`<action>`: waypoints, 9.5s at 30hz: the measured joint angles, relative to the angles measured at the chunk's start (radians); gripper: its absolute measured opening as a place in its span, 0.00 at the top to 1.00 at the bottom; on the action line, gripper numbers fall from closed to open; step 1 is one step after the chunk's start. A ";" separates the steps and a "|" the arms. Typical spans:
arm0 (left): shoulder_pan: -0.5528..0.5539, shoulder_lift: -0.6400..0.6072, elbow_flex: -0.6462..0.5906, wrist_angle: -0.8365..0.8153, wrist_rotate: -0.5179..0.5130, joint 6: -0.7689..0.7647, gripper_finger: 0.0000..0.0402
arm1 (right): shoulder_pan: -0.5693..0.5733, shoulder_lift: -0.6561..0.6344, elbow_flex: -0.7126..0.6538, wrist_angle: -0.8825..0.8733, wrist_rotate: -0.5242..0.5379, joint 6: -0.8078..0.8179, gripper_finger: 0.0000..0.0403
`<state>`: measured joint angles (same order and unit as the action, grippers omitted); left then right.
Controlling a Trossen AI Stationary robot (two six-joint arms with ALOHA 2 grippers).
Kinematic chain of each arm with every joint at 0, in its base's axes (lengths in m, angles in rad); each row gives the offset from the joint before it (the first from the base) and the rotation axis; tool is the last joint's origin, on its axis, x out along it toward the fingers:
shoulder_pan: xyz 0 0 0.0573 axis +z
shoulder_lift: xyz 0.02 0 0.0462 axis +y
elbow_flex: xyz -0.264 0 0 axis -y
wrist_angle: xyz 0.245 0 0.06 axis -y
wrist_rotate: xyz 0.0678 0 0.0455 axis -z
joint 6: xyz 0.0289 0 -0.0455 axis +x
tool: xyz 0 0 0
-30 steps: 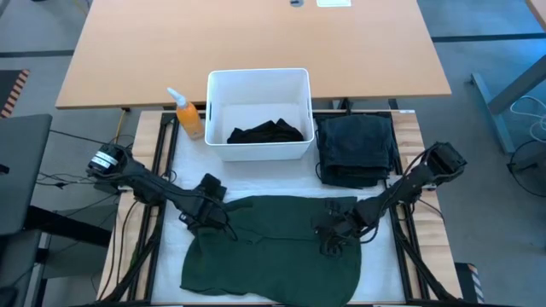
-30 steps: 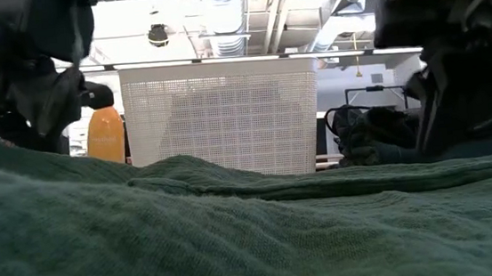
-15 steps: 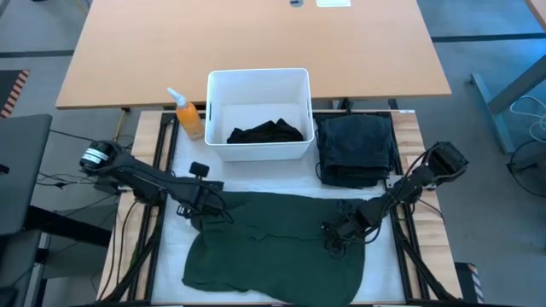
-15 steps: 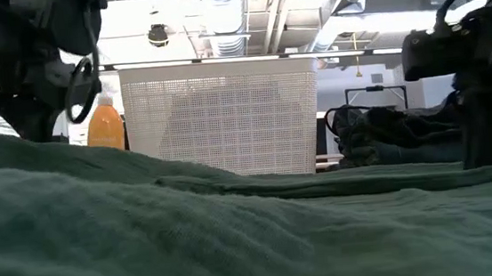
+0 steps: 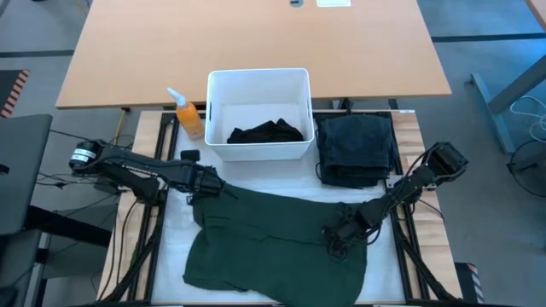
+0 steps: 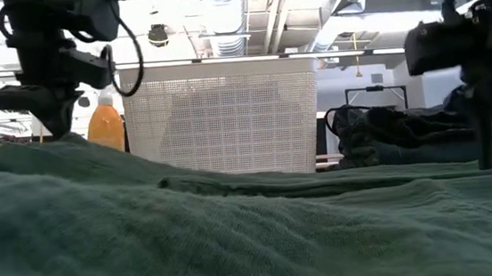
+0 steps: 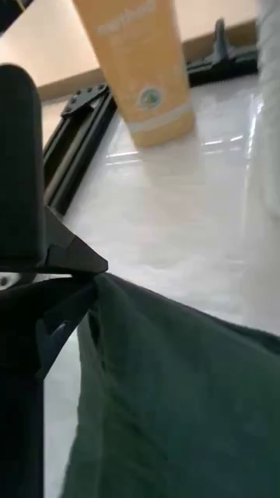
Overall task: Fold laundry
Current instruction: Fold the green polo
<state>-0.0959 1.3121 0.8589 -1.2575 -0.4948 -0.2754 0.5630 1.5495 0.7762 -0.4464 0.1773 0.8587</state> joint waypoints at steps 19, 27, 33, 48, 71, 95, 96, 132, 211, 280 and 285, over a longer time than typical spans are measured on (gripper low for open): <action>0.032 -0.054 0.003 -0.025 0.238 -0.034 0.78 | -0.027 0.000 0.137 0.014 0.014 -0.255 0.72; -0.090 -0.197 0.003 0.277 0.578 -0.022 0.78 | 0.051 0.000 0.137 0.055 -0.162 -0.190 0.72; -0.299 -0.244 0.003 0.464 0.571 -0.081 0.78 | 0.149 -0.001 0.137 0.156 -0.207 -0.091 0.72; -0.617 -0.063 -0.063 0.722 0.394 -0.259 0.71 | 0.241 0.015 0.155 0.295 -0.145 -0.163 0.70; -0.949 0.169 -0.061 0.941 0.418 -0.654 0.55 | 0.428 0.453 0.812 -0.198 -0.123 -0.314 0.64; -0.984 0.371 -0.056 1.065 0.426 -0.662 0.58 | 0.526 0.608 0.941 -0.321 0.082 -0.035 0.68; -0.984 0.371 -0.057 1.068 0.426 -0.663 0.59 | 0.526 0.612 0.941 -0.320 0.083 -0.030 0.68; -0.982 0.374 -0.056 1.092 0.428 -0.673 0.72 | 0.529 0.649 0.774 -0.185 0.186 -0.011 0.70; -0.483 -0.147 -0.056 0.386 0.087 -0.652 0.73 | -0.118 0.257 0.505 -0.978 0.320 -0.147 0.72; -0.857 0.080 -0.127 0.661 0.005 -1.254 0.71 | 0.159 0.287 0.279 -0.128 0.472 0.090 0.69; -0.814 0.080 -0.127 0.672 0.071 -1.152 0.97 | 0.171 0.288 0.249 -0.123 0.446 0.094 0.69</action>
<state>-0.9103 1.3926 0.7315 -0.5859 -0.4241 -1.4270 0.7341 1.8374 1.0256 -0.5696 0.6229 0.9532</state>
